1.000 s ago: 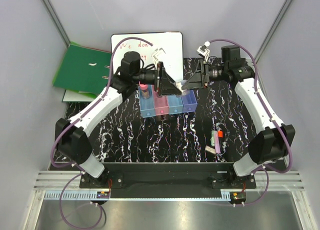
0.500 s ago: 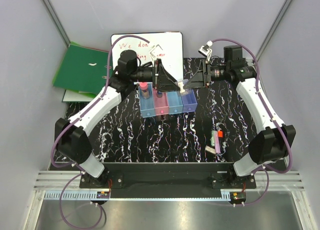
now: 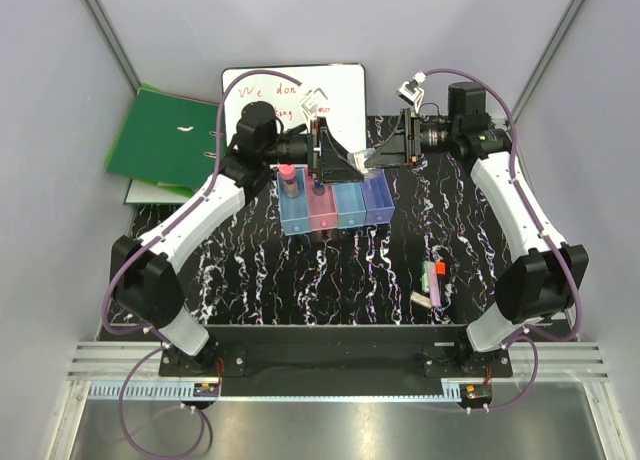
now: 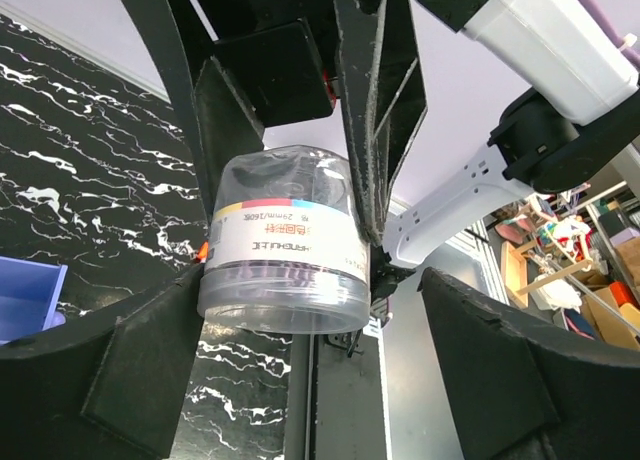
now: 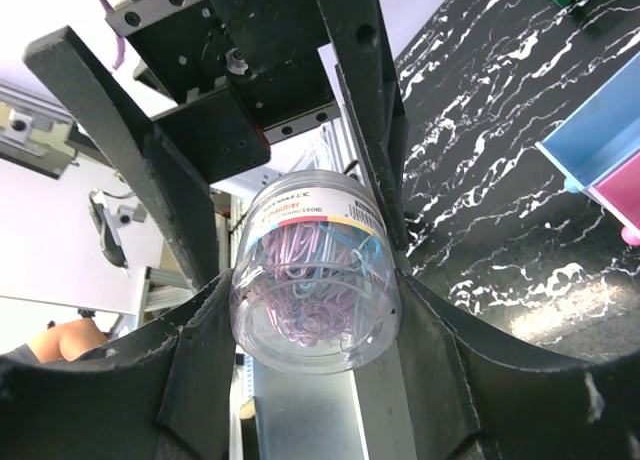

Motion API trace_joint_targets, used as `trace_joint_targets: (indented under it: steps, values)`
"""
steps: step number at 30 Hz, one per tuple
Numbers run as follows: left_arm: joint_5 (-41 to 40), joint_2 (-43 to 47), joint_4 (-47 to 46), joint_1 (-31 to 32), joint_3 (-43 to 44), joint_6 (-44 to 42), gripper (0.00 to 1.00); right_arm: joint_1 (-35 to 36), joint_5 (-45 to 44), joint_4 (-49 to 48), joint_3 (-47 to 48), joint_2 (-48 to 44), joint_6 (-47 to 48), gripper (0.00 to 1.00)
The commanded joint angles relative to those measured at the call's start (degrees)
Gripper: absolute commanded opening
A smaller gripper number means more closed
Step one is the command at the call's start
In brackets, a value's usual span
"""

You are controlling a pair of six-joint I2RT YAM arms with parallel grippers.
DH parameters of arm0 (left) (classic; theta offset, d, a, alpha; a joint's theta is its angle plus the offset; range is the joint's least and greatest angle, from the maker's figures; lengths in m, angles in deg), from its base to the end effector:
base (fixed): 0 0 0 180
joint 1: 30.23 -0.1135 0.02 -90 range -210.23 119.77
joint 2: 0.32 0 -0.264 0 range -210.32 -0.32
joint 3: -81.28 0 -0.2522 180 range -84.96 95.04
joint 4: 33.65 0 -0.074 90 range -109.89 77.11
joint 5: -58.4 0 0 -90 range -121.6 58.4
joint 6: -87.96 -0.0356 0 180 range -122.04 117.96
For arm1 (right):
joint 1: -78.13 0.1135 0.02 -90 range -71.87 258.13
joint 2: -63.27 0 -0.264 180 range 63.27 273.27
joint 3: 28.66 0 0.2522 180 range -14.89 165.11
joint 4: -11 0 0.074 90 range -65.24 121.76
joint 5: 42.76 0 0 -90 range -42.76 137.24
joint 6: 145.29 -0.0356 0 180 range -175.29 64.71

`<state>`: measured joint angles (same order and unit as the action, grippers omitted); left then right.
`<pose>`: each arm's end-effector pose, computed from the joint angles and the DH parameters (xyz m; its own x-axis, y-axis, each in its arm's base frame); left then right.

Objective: Sort the stationery into containers
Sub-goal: Place the stationery in the storage box.

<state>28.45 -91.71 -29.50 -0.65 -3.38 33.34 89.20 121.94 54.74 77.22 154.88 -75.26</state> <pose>0.3064 -0.2094 0.3945 -0.5815 -0.0023 -0.8136 0.8136 0.0063 -0.5815 0.3314 0.0998 0.3985 -0.7526 -0.0554 -0.6562 -0.6573 0.1241 0.7433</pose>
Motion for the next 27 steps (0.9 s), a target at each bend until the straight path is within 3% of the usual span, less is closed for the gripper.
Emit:
trace_joint_targets:
  steps: [1, 6, 17, 20, 21, 22, 24, 25, 26, 27]
  values:
    - [1.2, -0.1, -5.1, 0.2, 1.0, 1.7, 0.83, -0.3, 2.3, -7.1, 0.5, 0.0, -5.3, 0.0]
    - [1.3, -0.4, -5.0, 0.2, 1.0, 1.5, 0.69, -0.4, 2.1, -7.9, 0.7, -0.1, -5.7, 0.0]
    - [0.3, -0.5, -3.5, 0.2, 1.7, 0.2, 0.53, -0.4, 2.1, -8.5, -0.3, -0.8, -6.1, 0.02]
    - [0.0, -0.7, -3.1, 0.2, 2.4, 0.0, 0.47, -0.3, 2.3, -8.5, -0.8, -1.2, -6.2, 0.23]
    - [0.0, -0.7, -3.0, 0.2, 2.6, -0.1, 0.4, -0.3, 2.4, -8.6, -1.1, -1.2, -6.0, 0.3]
    - [0.1, -0.8, -2.5, 0.2, 2.6, -0.5, 0.37, -0.4, 2.4, -8.6, -1.2, -1.3, -5.8, 0.51]
    - [0.0, -0.7, -2.1, 0.2, 2.9, -0.9, 0.32, -0.5, 2.4, -8.5, -1.4, -1.6, -5.7, 0.81]
    - [0.2, -0.8, -1.3, 0.2, 3.1, -1.5, 0.1, -0.6, 2.6, -8.4, -1.5, -1.5, -5.6, 1.0]
    - [-0.1, -0.7, -0.4, 0.2, 3.2, -2.1, 0.0, -0.6, 2.8, -8.5, -1.3, -1.5, -5.5, 1.0]
    - [-0.4, -0.7, 0.5, 0.2, 3.5, -2.6, 0.0, -1.0, 2.8, -8.5, -1.2, -1.5, -5.4, 1.0]
